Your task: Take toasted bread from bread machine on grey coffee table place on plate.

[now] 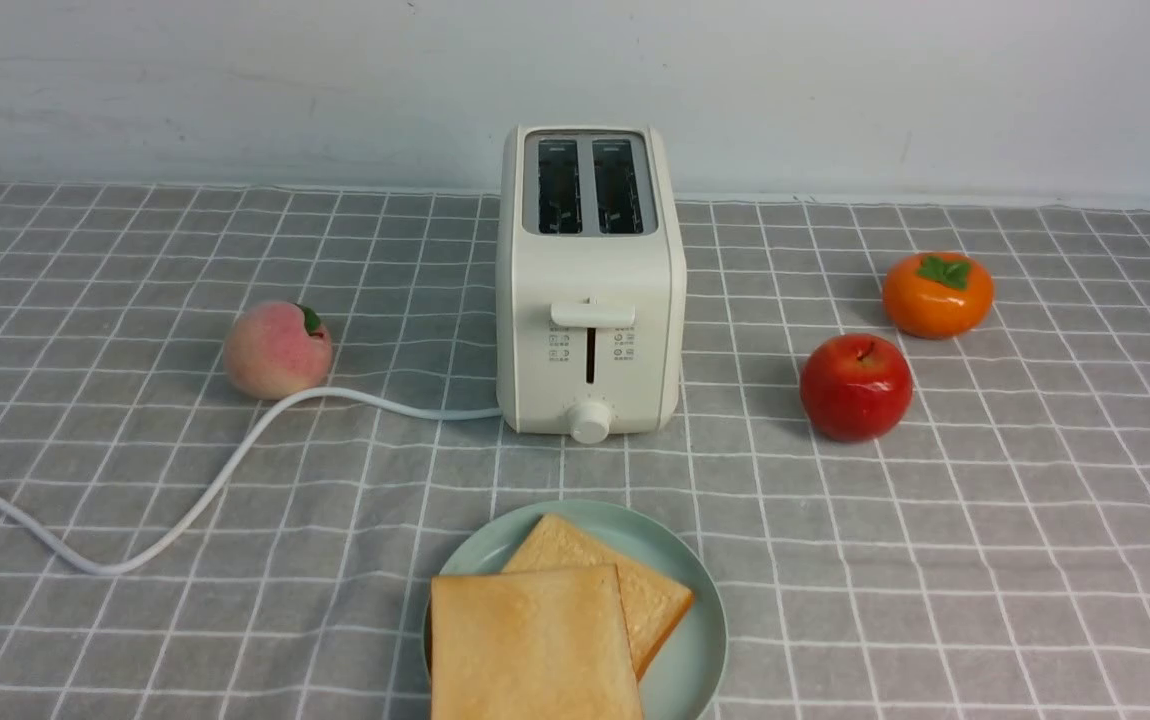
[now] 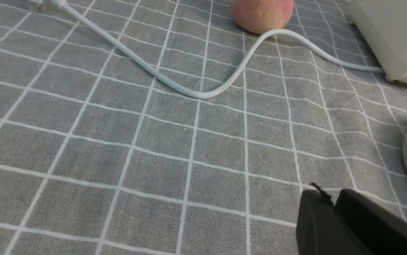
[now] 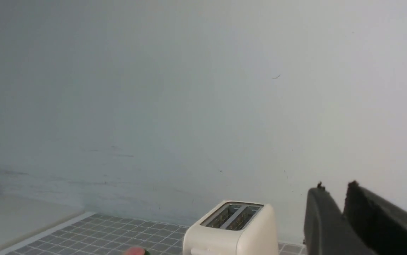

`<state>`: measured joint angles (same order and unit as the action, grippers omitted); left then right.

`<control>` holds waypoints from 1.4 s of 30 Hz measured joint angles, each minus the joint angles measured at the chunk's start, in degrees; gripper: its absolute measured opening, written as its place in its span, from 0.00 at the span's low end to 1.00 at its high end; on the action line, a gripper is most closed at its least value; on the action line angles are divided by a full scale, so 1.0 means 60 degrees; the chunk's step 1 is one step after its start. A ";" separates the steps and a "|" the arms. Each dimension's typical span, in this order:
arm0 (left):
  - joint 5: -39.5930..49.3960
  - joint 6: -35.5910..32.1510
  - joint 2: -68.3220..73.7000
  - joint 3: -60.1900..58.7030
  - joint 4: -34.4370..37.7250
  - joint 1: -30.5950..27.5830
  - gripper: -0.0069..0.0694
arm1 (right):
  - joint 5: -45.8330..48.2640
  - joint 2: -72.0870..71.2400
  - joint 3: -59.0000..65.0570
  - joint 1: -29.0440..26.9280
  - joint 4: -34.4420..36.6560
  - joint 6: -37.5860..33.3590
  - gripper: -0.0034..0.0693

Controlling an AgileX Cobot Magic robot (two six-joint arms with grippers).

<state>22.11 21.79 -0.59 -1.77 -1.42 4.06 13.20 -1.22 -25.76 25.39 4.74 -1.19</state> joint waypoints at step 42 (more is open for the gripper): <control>0.0066 0.0000 0.0000 0.0000 0.0000 0.0000 0.22 | 0.1411 0.0042 0.4453 -0.4839 0.0033 0.0106 0.24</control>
<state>22.50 21.79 -0.59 -1.77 -1.42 4.06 21.67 -0.97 0.96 -3.64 4.94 -0.55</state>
